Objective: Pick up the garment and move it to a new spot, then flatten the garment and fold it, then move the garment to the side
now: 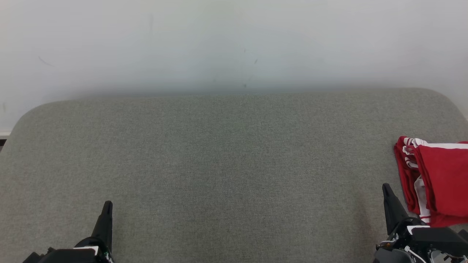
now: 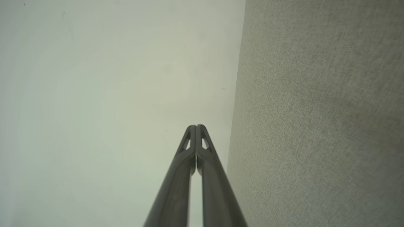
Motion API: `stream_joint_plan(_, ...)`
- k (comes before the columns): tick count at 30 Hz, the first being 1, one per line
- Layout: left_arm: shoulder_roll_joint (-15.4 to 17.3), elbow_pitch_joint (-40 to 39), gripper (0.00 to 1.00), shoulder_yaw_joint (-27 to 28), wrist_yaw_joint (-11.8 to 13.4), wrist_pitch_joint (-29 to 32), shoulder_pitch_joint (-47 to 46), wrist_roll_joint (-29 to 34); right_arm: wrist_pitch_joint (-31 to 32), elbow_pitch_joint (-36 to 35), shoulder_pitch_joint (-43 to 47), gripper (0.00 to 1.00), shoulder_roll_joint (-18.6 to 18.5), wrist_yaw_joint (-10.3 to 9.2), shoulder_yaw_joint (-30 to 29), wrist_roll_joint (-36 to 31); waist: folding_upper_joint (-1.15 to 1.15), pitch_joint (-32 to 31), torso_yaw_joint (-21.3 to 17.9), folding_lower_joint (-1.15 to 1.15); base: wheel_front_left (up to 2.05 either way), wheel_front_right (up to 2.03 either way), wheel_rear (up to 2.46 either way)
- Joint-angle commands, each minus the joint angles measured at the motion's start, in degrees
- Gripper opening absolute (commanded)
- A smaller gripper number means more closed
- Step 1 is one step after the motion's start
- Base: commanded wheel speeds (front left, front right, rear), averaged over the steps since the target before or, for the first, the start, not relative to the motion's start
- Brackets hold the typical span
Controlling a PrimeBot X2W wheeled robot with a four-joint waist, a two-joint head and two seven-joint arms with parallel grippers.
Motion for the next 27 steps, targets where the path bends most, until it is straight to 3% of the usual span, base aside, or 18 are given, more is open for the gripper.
stream_joint_plan(1,0.3,0.0,0.0,0.2,-0.2,0.0,-0.6,-0.3,0.1,-0.1,-0.5,0.0,0.1,0.04,0.0,0.1,0.0,0.0,0.0,0.0,0.0,0.0,0.0)
stream_joint_plan(27,0.3,0.0,0.0,0.2,-0.2,0.0,-0.6,-0.3,0.1,-0.1,-0.5,0.0,0.1,0.04,0.0,0.1,0.0,0.0,0.0,0.0,0.0,0.0,0.0)
